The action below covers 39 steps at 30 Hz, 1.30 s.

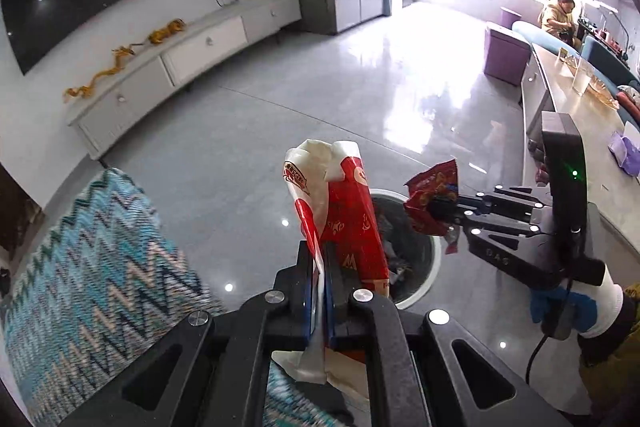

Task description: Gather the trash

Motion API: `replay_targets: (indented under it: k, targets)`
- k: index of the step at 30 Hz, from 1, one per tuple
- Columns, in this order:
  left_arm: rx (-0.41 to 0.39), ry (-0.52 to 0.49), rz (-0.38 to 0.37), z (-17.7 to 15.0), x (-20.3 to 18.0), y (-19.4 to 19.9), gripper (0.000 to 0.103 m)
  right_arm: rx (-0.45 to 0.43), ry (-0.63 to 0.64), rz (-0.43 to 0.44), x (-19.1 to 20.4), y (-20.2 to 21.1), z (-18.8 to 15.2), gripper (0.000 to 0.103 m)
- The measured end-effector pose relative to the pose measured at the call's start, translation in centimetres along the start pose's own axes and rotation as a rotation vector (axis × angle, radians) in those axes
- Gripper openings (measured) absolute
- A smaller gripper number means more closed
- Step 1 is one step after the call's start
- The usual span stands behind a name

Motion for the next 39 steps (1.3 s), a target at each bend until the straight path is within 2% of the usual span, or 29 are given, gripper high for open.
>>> replay_targets:
  k: [6,8,9,10,12,15,18,23,28,29,31,33,39]
  targets:
    - [0.128,0.085,-0.109,0.1,-1.7,-9.6,0.006,0.102,-0.081,0.001,-2.9,-5.8,-2.2,0.013]
    - [0.149,0.13,-0.144,0.0,-1.6,-11.7,0.012,0.132,-0.086,-0.007,-3.2,-7.4,-3.1,0.013]
    - [0.156,0.148,-0.157,0.0,-1.5,-12.5,0.022,0.146,-0.088,-0.016,-3.5,-8.3,-3.5,0.016]
    - [0.157,0.163,-0.159,0.0,-1.4,-13.2,0.033,0.158,-0.09,-0.031,-3.7,-9.0,-3.9,0.018]
    - [0.158,0.189,-0.165,-0.2,-1.2,-14.1,0.042,0.172,-0.1,-0.06,-4.3,-9.9,-4.4,0.038]
    - [0.153,0.218,-0.172,-0.7,-0.8,-14.2,0.052,0.18,-0.103,-0.092,-4.9,-10.1,-4.8,0.044]
    - [0.132,0.22,-0.146,-0.7,-0.1,-13.2,0.052,0.171,-0.093,-0.123,-5.1,-9.6,-4.6,0.051]
    - [0.029,0.212,-0.014,0.2,3.0,-8.3,0.052,0.106,-0.079,-0.135,-3.0,-6.7,-2.0,0.053]
    - [-0.115,0.281,0.131,-0.2,8.2,-0.7,0.052,-0.025,0.015,-0.101,3.6,-2.0,3.0,0.057]
    - [-0.151,0.302,0.174,-0.7,9.6,1.3,0.053,-0.054,0.04,-0.091,5.3,-1.0,4.0,0.06]
    - [-0.216,0.342,0.245,-1.8,12.1,4.9,0.063,-0.108,0.09,-0.064,8.9,1.0,5.7,0.064]
    - [-0.276,0.384,0.323,-3.5,14.7,8.8,0.066,-0.153,0.139,-0.032,12.8,2.8,7.0,0.069]
    - [-0.387,0.5,0.531,-9.7,21.3,19.4,0.076,-0.264,0.269,0.053,23.9,7.5,9.0,0.084]
Point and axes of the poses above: each gripper's, at about its wrist camera, not at the fingertips, and y roughly against the way its jaws point, x to its left, z to its top, the point moved 10 cm from there along -y, roughly the way its jaws point, and after that the axes turned 7 degrees about -z, right-handed, at the moved point
